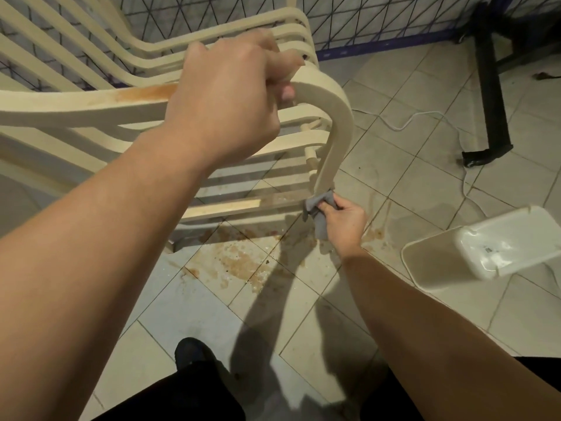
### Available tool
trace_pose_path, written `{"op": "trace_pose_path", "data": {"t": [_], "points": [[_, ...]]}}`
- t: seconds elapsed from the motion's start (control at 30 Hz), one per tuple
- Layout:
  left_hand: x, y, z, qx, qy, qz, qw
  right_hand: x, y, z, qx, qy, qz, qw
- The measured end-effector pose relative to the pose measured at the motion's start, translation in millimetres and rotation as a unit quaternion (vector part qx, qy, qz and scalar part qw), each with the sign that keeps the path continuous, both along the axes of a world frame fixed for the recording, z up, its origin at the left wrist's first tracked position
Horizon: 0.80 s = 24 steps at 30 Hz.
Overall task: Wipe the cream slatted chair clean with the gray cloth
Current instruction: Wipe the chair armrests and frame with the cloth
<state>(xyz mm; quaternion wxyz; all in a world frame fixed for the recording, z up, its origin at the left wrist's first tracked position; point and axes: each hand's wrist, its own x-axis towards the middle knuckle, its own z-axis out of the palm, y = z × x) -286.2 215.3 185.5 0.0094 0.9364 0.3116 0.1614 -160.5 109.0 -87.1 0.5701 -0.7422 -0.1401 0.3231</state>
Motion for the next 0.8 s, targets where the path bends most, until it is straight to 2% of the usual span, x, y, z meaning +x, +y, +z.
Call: {"op": "trace_pose_path", "data": {"t": [0.17,0.37,0.43,0.5,0.57,0.63,0.7,0.8], "points": [[-7,-2,1,0.012,0.011,-0.020,1.000,1,-5,0,-0.018,-0.067,0.068,0.995],[-67,-41,-34,-0.006,-0.217,-0.042,0.975,1,-4,76,0.053,-0.146,0.052,0.987],[-90,-58,-57,-0.043,-0.212,-0.035,0.976,4,-1,101,0.079,-0.161,0.046,0.983],[-115,-67,-79,-0.091,-0.168,-0.017,0.981,7,-1,128,0.117,-0.162,0.049,0.979],[-140,-65,-97,-0.158,-0.151,0.057,0.974,10,0,160,0.141,-0.204,0.074,0.966],[-167,-54,-107,-0.232,-0.175,0.184,0.939,13,5,189,0.147,-0.294,0.126,0.936],[-194,-39,-106,-0.302,-0.211,0.312,0.876,14,13,216,0.111,-0.383,0.193,0.896],[-222,-18,-85,-0.359,-0.267,0.417,0.791,9,25,241,0.054,-0.446,0.271,0.851]]}}
